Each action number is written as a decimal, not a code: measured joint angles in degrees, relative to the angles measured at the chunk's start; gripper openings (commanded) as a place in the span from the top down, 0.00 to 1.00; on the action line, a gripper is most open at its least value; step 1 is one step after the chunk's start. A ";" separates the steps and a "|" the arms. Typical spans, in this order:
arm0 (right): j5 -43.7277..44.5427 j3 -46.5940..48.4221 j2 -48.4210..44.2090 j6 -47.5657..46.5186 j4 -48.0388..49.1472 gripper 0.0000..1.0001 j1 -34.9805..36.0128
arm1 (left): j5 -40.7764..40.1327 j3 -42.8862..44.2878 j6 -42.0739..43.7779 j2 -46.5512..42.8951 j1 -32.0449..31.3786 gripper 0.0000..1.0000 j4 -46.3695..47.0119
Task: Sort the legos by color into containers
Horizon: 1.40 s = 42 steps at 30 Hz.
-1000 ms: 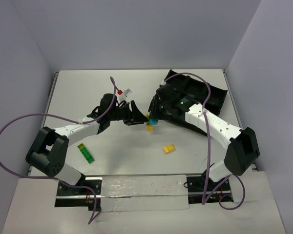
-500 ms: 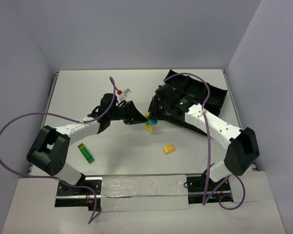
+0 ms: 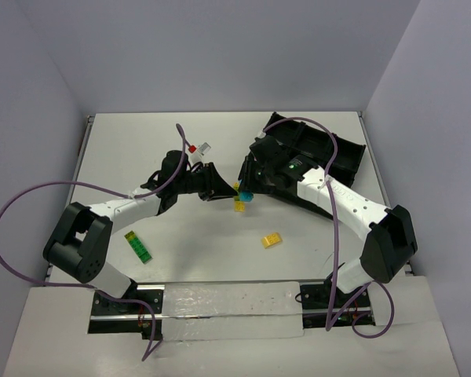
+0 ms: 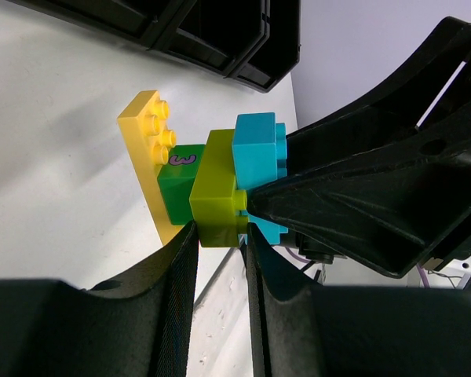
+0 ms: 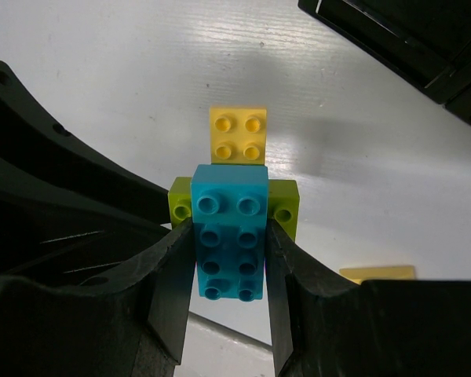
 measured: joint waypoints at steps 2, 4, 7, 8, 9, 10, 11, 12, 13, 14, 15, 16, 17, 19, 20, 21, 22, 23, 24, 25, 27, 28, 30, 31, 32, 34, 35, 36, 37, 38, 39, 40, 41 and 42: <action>0.00 0.01 0.00 0.00 0.00 0.98 0.00 | -0.14 0.00 0.02 0.00 0.00 1.00 -0.03; 0.02 -0.03 0.00 0.00 0.01 0.98 0.00 | -0.18 0.00 0.08 0.01 0.00 1.00 -0.04; 0.04 -0.50 0.00 0.12 0.29 0.98 0.00 | -0.15 0.00 0.74 0.34 -0.01 1.00 -0.08; 0.03 -0.78 0.00 0.20 0.43 0.98 0.00 | -0.15 0.00 1.10 0.50 -0.03 1.00 -0.23; 0.02 -1.06 0.00 0.26 0.54 0.98 0.00 | -0.15 0.00 1.45 0.62 -0.05 1.00 -0.45; 0.05 -1.35 0.00 0.29 0.65 0.98 0.03 | -0.17 0.00 1.91 0.71 -0.11 1.00 -0.78; 0.17 -1.56 0.00 0.42 0.63 0.98 0.12 | -0.19 0.00 2.46 0.84 -0.20 1.00 -1.08; 0.56 -1.64 0.00 0.41 0.47 0.98 0.30 | -0.17 0.03 3.06 1.09 -0.29 1.00 -1.27; 1.14 -1.66 0.00 0.37 0.32 0.98 0.51 | -0.16 0.09 3.54 1.39 -0.33 1.00 -1.36; 1.60 -1.66 0.00 0.32 0.15 0.98 0.68 | -0.30 0.13 4.02 1.71 -0.37 1.00 -1.54; 2.03 -1.66 0.00 0.23 0.07 0.98 0.78 | -0.36 0.17 4.49 2.12 -0.37 1.00 -1.74; 2.30 -1.67 0.00 0.18 0.01 0.98 0.82 | -0.38 0.19 4.74 2.54 -0.35 1.00 -1.96; 2.55 -1.68 0.00 0.13 -0.06 0.98 0.85 | -0.40 0.21 4.96 2.96 -0.33 1.00 -2.18; 3.01 -1.69 0.00 0.01 -0.13 0.98 0.87 | -0.41 0.22 5.50 3.67 -0.31 1.00 -2.70; 3.11 -1.72 0.00 -0.02 -0.13 0.98 0.87 | -0.41 0.22 5.85 3.92 -0.31 1.00 -2.99; 3.14 -1.81 0.00 -0.02 -0.11 0.98 0.87 | -0.41 0.22 6.11 4.12 -0.31 1.00 -3.09; 3.16 -2.01 0.00 -0.02 -0.11 0.98 0.87 | -0.41 0.22 6.31 4.27 -0.31 1.00 -3.17; 3.18 -2.23 0.00 -0.02 -0.12 0.98 0.87 | -0.39 0.22 6.39 4.35 -0.31 1.00 -3.23; 3.25 -2.39 0.00 -0.03 -0.20 0.98 0.87 | -0.36 0.22 6.43 4.39 -0.31 1.00 -3.28; 3.45 -2.42 0.02 -0.04 -0.45 0.98 0.87 | -0.35 0.22 6.44 4.39 -0.31 1.00 -3.28; 4.51 -2.39 0.02 -0.22 -0.84 0.98 0.80 | -0.34 0.22 6.52 4.39 -0.31 1.00 -3.27; 5.15 -2.35 0.02 -0.50 -1.17 0.98 0.52 | -0.34 0.22 6.58 4.39 -0.31 1.00 -3.36; 6.45 -2.30 0.01 -1.24 -1.85 0.98 -0.33 | -0.34 0.22 7.09 4.38 -0.31 1.00 -3.56; 6.93 -2.30 -0.01 -1.63 -2.14 0.98 -1.27 | -0.36 0.23 7.43 4.31 -0.31 1.00 -3.84; 7.32 -2.30 -0.06 -2.09 -2.30 0.98 -2.65 | -0.38 0.24 7.75 4.19 -0.31 1.00 -4.33; 7.87 -2.30 -0.26 -2.82 -2.34 0.97 -6.38 | -0.37 0.31 8.32 3.84 -0.31 1.00 -5.46; 8.27 -2.30 -0.38 -3.12 -2.27 0.97 -8.66 | -0.37 0.46 8.65 3.69 -0.31 1.00 -6.00; 8.80 -2.29 -0.47 -3.46 -2.20 0.97 -11.05 | -0.36 0.67 8.97 3.54 -0.30 1.00 -6.46; 9.51 -2.23 -0.55 -3.75 -2.16 0.97 -13.03 | -0.35 0.86 9.20 3.33 -0.28 1.00 -6.82; 10.58 -2.07 -0.53 -4.06 -2.19 0.97 -14.90 | -0.36 0.97 9.37 3.05 -0.26 1.00 -7.01; 11.58 -1.81 -0.45 -4.41 -2.20 0.96 -16.58 | -0.34 1.08 9.50 2.72 -0.23 1.00 -7.41; 12.39 -1.45 -0.28 -4.80 -2.23 0.95 -17.85 | -0.34 1.23 9.69 2.40 -0.21 1.00 -7.84; 13.03 -1.00 -0.02 -5.15 -2.24 0.94 -18.68 | -0.33 1.43 9.85 2.18 -0.19 1.00 -8.23; 13.73 -0.30 0.62 -5.60 -2.30 0.93 -19.35 | -0.34 1.82 10.04 1.97 -0.16 1.00 -8.84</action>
